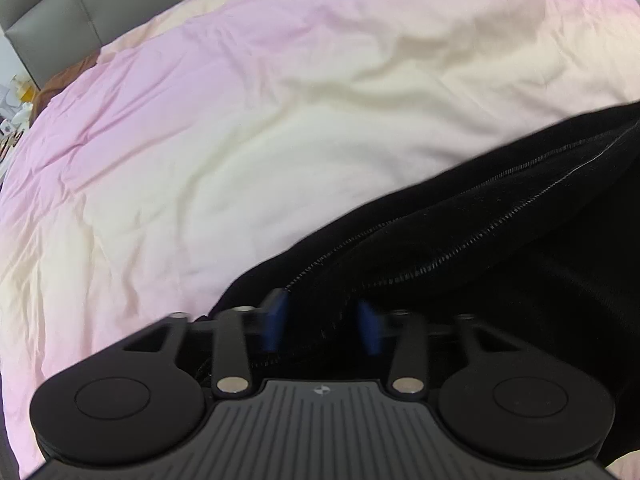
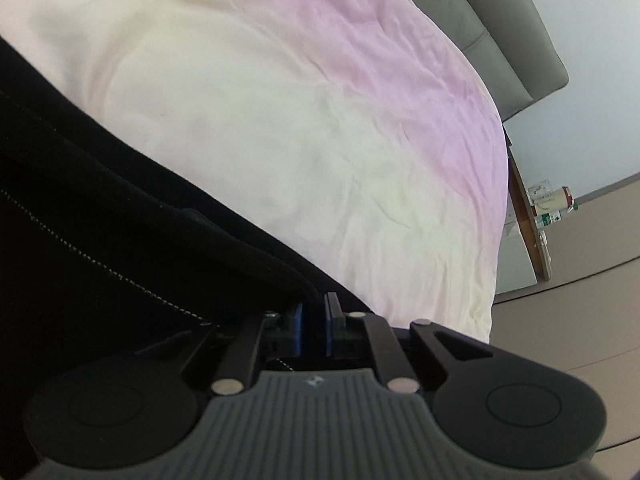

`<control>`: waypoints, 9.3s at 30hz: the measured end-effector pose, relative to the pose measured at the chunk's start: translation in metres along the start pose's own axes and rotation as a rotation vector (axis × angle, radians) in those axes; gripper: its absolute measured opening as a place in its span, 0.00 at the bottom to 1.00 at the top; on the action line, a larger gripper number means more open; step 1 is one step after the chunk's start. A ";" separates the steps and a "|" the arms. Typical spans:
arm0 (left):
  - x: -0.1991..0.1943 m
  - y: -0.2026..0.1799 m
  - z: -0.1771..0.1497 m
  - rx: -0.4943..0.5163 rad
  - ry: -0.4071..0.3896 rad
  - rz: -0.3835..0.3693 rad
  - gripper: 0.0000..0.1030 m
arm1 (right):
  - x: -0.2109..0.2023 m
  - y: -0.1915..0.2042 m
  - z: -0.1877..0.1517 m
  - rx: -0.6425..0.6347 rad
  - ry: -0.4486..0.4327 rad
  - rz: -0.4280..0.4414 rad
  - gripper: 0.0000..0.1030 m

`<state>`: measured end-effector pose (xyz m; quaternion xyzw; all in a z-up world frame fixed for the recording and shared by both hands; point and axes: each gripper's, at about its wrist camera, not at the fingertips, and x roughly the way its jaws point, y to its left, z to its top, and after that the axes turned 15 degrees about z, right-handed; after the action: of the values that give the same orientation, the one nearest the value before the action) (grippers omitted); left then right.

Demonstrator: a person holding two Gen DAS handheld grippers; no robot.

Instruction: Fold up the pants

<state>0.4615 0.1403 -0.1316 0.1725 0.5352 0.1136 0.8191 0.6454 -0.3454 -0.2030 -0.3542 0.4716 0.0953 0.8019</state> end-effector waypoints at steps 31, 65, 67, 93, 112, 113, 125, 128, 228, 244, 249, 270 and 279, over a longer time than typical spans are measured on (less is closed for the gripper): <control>0.008 0.134 -0.091 -0.616 -0.181 -0.224 0.36 | -0.101 0.237 0.141 0.270 -0.303 0.711 0.15; -0.155 -0.092 -0.180 0.088 -0.404 -0.102 0.66 | -0.248 0.290 -0.083 0.450 -0.461 0.798 0.17; -0.154 -0.108 -0.188 0.124 -0.385 -0.079 0.66 | -0.253 0.311 -0.101 0.430 -0.467 0.835 0.17; -0.114 -0.132 -0.197 -0.343 -0.041 -0.382 0.58 | -0.230 0.358 -0.139 0.408 -0.424 0.873 0.00; -0.075 -0.173 -0.153 -0.503 0.178 -0.270 0.18 | -0.195 0.116 -0.241 0.289 -0.276 0.378 0.18; -0.074 -0.176 -0.151 -0.484 0.183 -0.255 0.18 | -0.184 0.097 -0.243 0.279 -0.259 0.346 0.18; -0.058 -0.213 -0.114 -0.403 0.277 -0.173 0.18 | -0.075 -0.110 -0.222 0.628 -0.287 0.381 0.44; -0.058 -0.221 -0.111 -0.392 0.277 -0.147 0.18 | -0.052 -0.139 -0.198 0.672 -0.319 0.410 0.54; -0.161 -0.176 -0.116 -0.089 0.115 -0.316 0.18 | -0.138 -0.153 -0.323 0.662 -0.109 0.357 0.56; -0.149 -0.298 0.026 0.135 -0.121 -0.383 0.19 | -0.015 -0.158 -0.374 1.460 -0.348 0.707 0.52; -0.133 -0.354 0.063 0.191 -0.194 -0.393 0.19 | 0.007 -0.153 -0.384 1.536 -0.447 0.748 0.46; -0.146 -0.425 0.097 0.354 -0.273 -0.413 0.19 | -0.069 -0.174 -0.360 1.352 -0.599 0.727 0.31; -0.160 -0.459 0.022 0.536 -0.237 -0.436 0.18 | -0.140 -0.180 -0.314 1.208 -0.631 0.696 0.28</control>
<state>0.4180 -0.3425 -0.1747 0.2747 0.4717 -0.2285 0.8061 0.4419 -0.6582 -0.0968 0.3590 0.2746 0.1647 0.8767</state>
